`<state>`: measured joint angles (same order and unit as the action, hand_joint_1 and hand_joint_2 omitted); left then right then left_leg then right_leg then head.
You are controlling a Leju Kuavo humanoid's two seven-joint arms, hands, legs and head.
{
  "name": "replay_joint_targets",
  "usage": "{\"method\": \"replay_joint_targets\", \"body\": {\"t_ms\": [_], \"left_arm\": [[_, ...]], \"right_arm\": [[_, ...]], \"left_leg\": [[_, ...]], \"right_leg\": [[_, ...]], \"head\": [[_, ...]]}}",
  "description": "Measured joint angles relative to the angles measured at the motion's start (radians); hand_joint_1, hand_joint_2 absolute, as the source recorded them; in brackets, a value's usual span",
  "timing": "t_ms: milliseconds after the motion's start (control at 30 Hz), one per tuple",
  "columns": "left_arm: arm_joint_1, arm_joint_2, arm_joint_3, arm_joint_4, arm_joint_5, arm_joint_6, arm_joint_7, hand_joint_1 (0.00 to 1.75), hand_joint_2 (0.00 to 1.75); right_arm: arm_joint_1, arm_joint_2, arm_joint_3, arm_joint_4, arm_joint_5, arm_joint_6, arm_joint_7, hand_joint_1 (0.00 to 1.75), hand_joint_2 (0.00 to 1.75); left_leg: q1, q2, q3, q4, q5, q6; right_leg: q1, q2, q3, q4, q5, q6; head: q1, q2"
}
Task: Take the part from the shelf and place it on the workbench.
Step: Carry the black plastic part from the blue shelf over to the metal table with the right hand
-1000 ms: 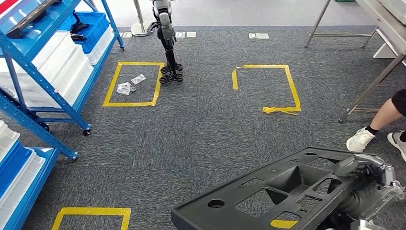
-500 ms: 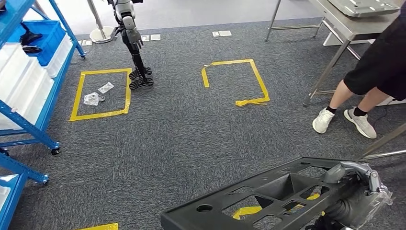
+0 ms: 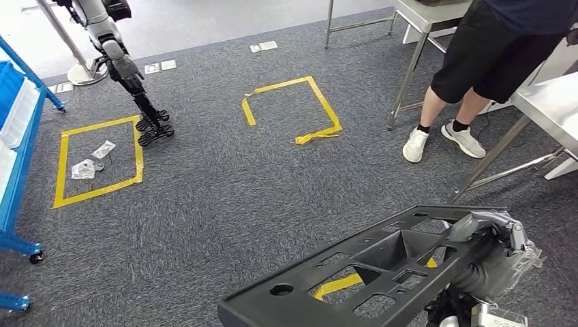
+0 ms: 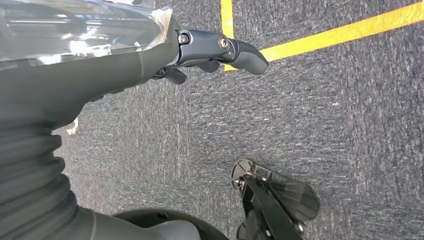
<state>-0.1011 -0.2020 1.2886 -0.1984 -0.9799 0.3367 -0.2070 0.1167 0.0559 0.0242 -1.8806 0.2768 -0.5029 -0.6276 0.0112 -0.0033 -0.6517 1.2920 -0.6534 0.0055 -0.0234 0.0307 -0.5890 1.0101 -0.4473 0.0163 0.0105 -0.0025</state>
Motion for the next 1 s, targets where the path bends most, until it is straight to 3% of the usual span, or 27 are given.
{"method": "replay_joint_targets", "body": {"t_ms": [33, 67, 133, 200, 267, 300, 367, 400, 433, 500, 533, 567, 633, 700, 767, 800, 867, 933, 1000], "left_arm": [[0.000, -0.001, 0.002, 0.000, 0.004, 0.003, -0.002, 0.00, 1.75], [0.000, -0.002, 0.004, 0.000, 0.007, 0.006, -0.003, 0.00, 1.75], [0.000, -0.002, 0.006, 0.000, 0.010, 0.011, -0.006, 0.00, 1.75], [-0.001, -0.004, 0.008, 0.000, 0.011, 0.012, -0.007, 0.00, 1.75], [-0.001, -0.006, 0.010, 0.000, 0.013, 0.013, -0.007, 0.00, 1.75], [-0.002, -0.006, 0.010, 0.000, 0.013, 0.013, -0.008, 0.00, 1.75], [-0.003, -0.007, 0.011, 0.000, 0.013, 0.016, -0.008, 0.00, 1.75], [-0.003, -0.007, 0.012, 0.000, 0.013, 0.017, -0.009, 0.00, 1.75], [-0.003, -0.007, 0.014, 0.000, 0.013, 0.019, -0.009, 0.00, 1.75], [-0.003, -0.007, 0.016, 0.000, 0.013, 0.020, -0.012, 0.00, 1.75], [-0.003, -0.007, 0.017, 0.000, 0.013, 0.019, -0.015, 0.00, 1.75], [-0.004, -0.007, 0.017, 0.000, 0.012, 0.018, -0.017, 0.00, 1.75], [-0.007, -0.008, 0.017, 0.000, 0.008, 0.012, -0.020, 0.00, 1.75], [-0.008, -0.008, 0.017, 0.000, 0.004, 0.008, -0.020, 0.00, 1.75], [-0.010, -0.008, 0.017, 0.000, 0.000, 0.008, -0.017, 0.00, 1.75], [-0.011, -0.008, 0.017, 0.000, -0.002, 0.008, -0.015, 0.00, 1.75], [-0.014, -0.008, 0.017, 0.000, -0.003, 0.008, -0.012, 0.00, 1.75], [-0.014, -0.008, 0.016, 0.000, -0.004, 0.008, -0.012, 0.00, 1.75], [-0.013, -0.007, 0.016, 0.000, -0.004, 0.009, -0.012, 0.00, 1.75]], "right_arm": [[-0.011, 0.000, 0.002, 0.008, -0.003, 0.005, 0.001, 1.75, 1.75], [-0.024, 0.000, 0.005, 0.016, -0.005, 0.009, 0.002, 1.75, 1.75], [-0.053, 0.000, 0.012, 0.031, -0.008, 0.013, 0.004, 1.75, 1.75], [-0.071, -0.001, 0.018, 0.043, -0.009, 0.014, 0.005, 1.75, 1.75], [-0.079, -0.001, 0.021, 0.050, -0.009, 0.015, 0.006, 1.75, 1.75], [-0.080, -0.002, 0.022, 0.053, -0.009, 0.015, 0.006, 1.75, 1.75], [-0.089, -0.006, 0.023, 0.059, -0.011, 0.016, 0.006, 1.75, 1.75], [-0.096, -0.007, 0.024, 0.062, -0.012, 0.018, 0.005, 1.75, 1.75], [-0.106, -0.008, 0.025, 0.068, -0.013, 0.019, 0.005, 1.75, 1.75], [-0.125, -0.010, 0.026, 0.083, -0.017, 0.021, 0.005, 1.75, 1.75], [-0.133, -0.012, 0.027, 0.092, -0.018, 0.021, 0.005, 1.75, 1.75], [-0.140, -0.014, 0.027, 0.100, -0.019, 0.020, 0.005, 1.75, 1.75], [-0.155, -0.019, 0.027, 0.111, -0.021, 0.018, 0.005, 1.75, 1.75], [-0.165, -0.022, 0.029, 0.117, -0.023, 0.010, 0.001, 1.75, 1.75], [-0.170, -0.028, 0.032, 0.120, -0.027, 0.002, -0.002, 1.75, 1.75], [-0.173, -0.030, 0.033, 0.120, -0.029, -0.001, -0.002, 1.75, 1.75], [-0.186, -0.033, 0.036, 0.122, -0.034, -0.002, -0.001, 1.75, 1.75], [-0.199, -0.033, 0.042, 0.126, -0.036, -0.002, 0.004, 1.75, 1.75], [-0.206, -0.033, 0.047, 0.132, -0.038, -0.001, 0.010, 1.75, 1.75]], "left_leg": [[0.000, -0.001, 0.001, -0.011, 0.022, 0.002], [0.001, -0.006, 0.020, -0.062, 0.061, 0.006], [0.005, -0.051, 0.078, -0.197, 0.133, 0.011], [0.005, -0.088, 0.105, -0.266, 0.156, 0.012], [0.000, -0.075, 0.105, -0.272, 0.157, 0.018], [-0.002, -0.063, 0.107, -0.276, 0.161, 0.024], [-0.001, -0.035, 0.108, -0.285, 0.168, 0.038], [-0.003, -0.019, 0.107, -0.286, 0.169, 0.042], [-0.005, -0.003, 0.106, -0.286, 0.169, 0.045], [-0.008, 0.030, 0.104, -0.286, 0.168, 0.047], [-0.009, 0.043, 0.104, -0.286, 0.168, 0.047], [-0.009, 0.055, 0.105, -0.286, 0.167, 0.047], [-0.012, 0.075, 0.108, -0.285, 0.163, 0.042], [-0.018, 0.090, 0.112, -0.285, 0.159, 0.035], [-0.019, 0.104, 0.115, -0.286, 0.157, 0.028], [-0.017, 0.105, 0.116, -0.284, 0.154, 0.023], [-0.012, 0.071, 0.099, -0.242, 0.122, 0.013], [-0.007, 0.020, 0.043, -0.121, 0.059, 0.006], [-0.005, 0.003, -0.015, -0.005, 0.022, 0.002]], "right_leg": [[0.001, 0.014, 0.001, 0.000, 0.000, 0.000], [0.001, 0.029, 0.003, 0.001, 0.000, 0.001], [0.003, 0.055, 0.004, 0.003, 0.001, 0.003], [0.003, 0.076, -0.003, 0.003, 0.005, 0.013], [0.000, 0.096, -0.014, 0.000, 0.013, 0.027], [0.000, 0.088, -0.020, 0.004, 0.012, 0.032], [0.005, 0.039, -0.053, 0.058, -0.014, 0.032], [0.007, 0.007, -0.081, 0.116, -0.040, 0.028], [0.009, -0.010, -0.115, 0.188, -0.069, 0.024], [0.008, -0.019, -0.161, 0.290, -0.102, 0.027], [0.008, -0.022, -0.156, 0.288, -0.096, 0.032], [0.007, -0.028, -0.129, 0.241, -0.077, 0.039], [0.011, -0.066, -0.041, 0.089, -0.030, 0.047], [0.020, -0.090, 0.009, 0.000, -0.009, 0.039], [0.023, -0.074, 0.010, -0.007, -0.007, 0.027], [0.018, -0.064, 0.011, -0.009, -0.004, 0.022], [0.007, -0.043, 0.013, -0.015, 0.000, 0.008], [0.005, -0.023, 0.013, -0.015, 0.003, -0.003], [0.005, 0.000, 0.012, -0.015, 0.004, -0.008]], "head": [[0.000, 0.000], [0.000, 0.000], [-0.001, 0.000], [0.000, 0.000], [0.000, 0.000], [0.000, 0.000], [0.005, 0.000], [0.007, 0.000], [0.009, 0.000], [0.010, 0.000], [0.011, 0.000], [0.011, 0.000], [0.011, 0.000], [0.009, 0.000], [0.009, 0.000], [0.009, 0.000], [0.006, 0.000], [0.001, 0.000], [-0.001, 0.000]]}}
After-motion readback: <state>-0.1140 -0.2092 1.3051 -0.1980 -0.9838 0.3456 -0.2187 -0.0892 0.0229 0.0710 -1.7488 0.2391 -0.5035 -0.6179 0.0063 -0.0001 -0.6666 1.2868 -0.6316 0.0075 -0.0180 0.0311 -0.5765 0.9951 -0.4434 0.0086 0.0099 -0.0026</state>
